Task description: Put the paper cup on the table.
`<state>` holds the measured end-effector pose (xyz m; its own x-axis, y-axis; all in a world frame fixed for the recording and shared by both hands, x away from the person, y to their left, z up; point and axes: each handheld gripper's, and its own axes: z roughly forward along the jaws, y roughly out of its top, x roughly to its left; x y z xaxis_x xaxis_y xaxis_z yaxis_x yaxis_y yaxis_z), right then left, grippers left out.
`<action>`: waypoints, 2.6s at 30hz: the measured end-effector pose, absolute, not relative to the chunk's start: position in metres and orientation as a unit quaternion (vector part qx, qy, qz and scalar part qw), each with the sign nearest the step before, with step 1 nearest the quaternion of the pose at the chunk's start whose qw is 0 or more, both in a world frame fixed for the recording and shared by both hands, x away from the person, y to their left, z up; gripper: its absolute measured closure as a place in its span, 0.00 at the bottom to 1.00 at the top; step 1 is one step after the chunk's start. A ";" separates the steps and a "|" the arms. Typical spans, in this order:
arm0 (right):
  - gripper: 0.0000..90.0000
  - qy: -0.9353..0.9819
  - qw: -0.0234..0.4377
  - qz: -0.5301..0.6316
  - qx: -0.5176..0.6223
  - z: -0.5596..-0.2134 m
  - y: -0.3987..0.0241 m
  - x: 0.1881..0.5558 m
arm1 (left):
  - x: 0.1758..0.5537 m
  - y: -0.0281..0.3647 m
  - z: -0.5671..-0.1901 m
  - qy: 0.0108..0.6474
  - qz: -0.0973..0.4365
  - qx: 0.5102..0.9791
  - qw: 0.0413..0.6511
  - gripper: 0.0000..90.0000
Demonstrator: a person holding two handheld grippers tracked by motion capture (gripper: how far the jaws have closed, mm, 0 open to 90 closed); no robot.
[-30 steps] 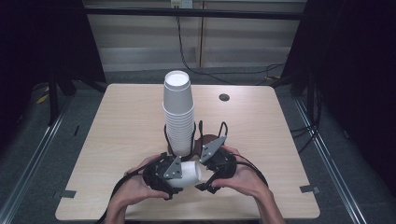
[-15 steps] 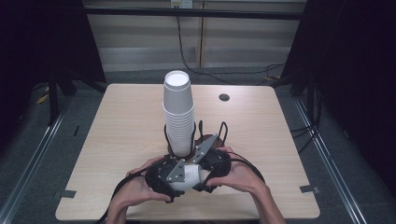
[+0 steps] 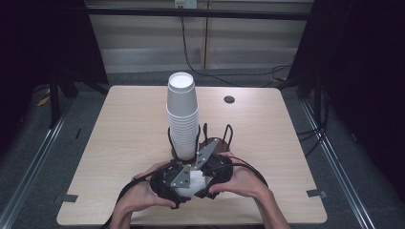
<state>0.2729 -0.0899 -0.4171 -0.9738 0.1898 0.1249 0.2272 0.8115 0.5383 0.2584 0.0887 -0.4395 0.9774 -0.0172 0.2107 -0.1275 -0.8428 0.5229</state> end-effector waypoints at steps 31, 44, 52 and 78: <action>0.27 -0.949 0.028 -0.291 -0.116 -0.416 -0.089 0.270 | 0.261 0.102 -0.445 -0.032 0.083 0.930 0.356 0.16; 0.27 -0.945 0.032 -0.303 -0.115 -0.413 -0.091 0.270 | 0.260 0.109 -0.438 -0.045 0.082 0.917 0.388 0.16; 0.27 -0.944 0.036 -0.309 -0.115 -0.413 -0.093 0.269 | 0.261 0.113 -0.436 -0.047 0.068 0.912 0.401 0.17; 0.27 -0.911 0.022 -0.366 -0.190 -0.427 -0.132 0.271 | 0.266 0.149 -0.434 0.048 0.076 0.852 0.516 0.17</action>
<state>0.2710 -0.1319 -0.4266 -0.9265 0.3304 0.1801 0.3631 0.6597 0.6580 0.2664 0.1489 -0.4342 0.9841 0.1591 0.0795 0.0032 -0.4626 0.8866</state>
